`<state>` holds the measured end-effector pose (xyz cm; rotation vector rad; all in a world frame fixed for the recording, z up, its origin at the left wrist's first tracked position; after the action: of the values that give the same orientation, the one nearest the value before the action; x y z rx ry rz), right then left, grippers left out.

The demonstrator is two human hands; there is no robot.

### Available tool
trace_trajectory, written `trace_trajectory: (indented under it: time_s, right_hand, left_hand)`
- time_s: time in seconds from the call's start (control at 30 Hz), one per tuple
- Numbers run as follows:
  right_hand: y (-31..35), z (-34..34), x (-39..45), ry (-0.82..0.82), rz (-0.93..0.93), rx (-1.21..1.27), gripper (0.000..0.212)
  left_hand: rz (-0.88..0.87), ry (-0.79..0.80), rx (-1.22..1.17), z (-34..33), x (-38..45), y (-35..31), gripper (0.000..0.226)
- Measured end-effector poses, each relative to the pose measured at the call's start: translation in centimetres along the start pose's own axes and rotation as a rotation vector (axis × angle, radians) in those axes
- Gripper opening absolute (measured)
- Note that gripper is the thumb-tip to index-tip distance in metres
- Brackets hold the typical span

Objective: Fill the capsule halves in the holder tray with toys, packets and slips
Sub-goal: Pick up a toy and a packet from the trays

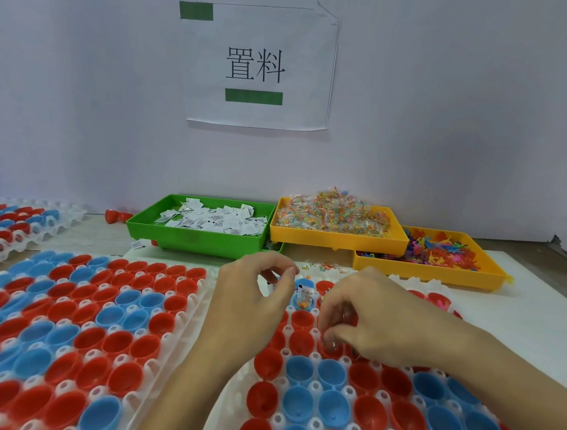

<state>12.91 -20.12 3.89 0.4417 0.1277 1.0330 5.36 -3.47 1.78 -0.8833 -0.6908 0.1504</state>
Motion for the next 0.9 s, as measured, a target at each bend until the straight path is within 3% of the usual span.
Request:
trace_trajectory:
  time_s: [0.57,0.77,0.9]
  right_hand:
    - [0.8,3.9,2.8,0.079,-0.006,-0.095,0.006]
    - [0.9,3.8,13.1,-0.139,-0.008,-0.12,0.015]
    - [0.2,1.1,19.1,-0.184,-0.099,-0.109,0.018]
  left_hand:
    - [0.027,-0.03,-0.023,0.1,0.2,0.6,0.014]
    - [0.077,-0.101,-0.035,0.1,0.3,1.4,0.018]
    - [0.07,-0.133,-0.033,0.3,0.4,1.6,0.023]
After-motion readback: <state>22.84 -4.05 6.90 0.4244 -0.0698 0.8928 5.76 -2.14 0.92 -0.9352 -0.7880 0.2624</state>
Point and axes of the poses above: each hand's wrist, its own x-axis towards the middle knuckle, its own z-axis out of the back of the hand, y = z × x, the point moved 1 cm from there along x, towards the middle knuckle, and after that the axes turned 4 degrees about z, right-handed, at the moved point
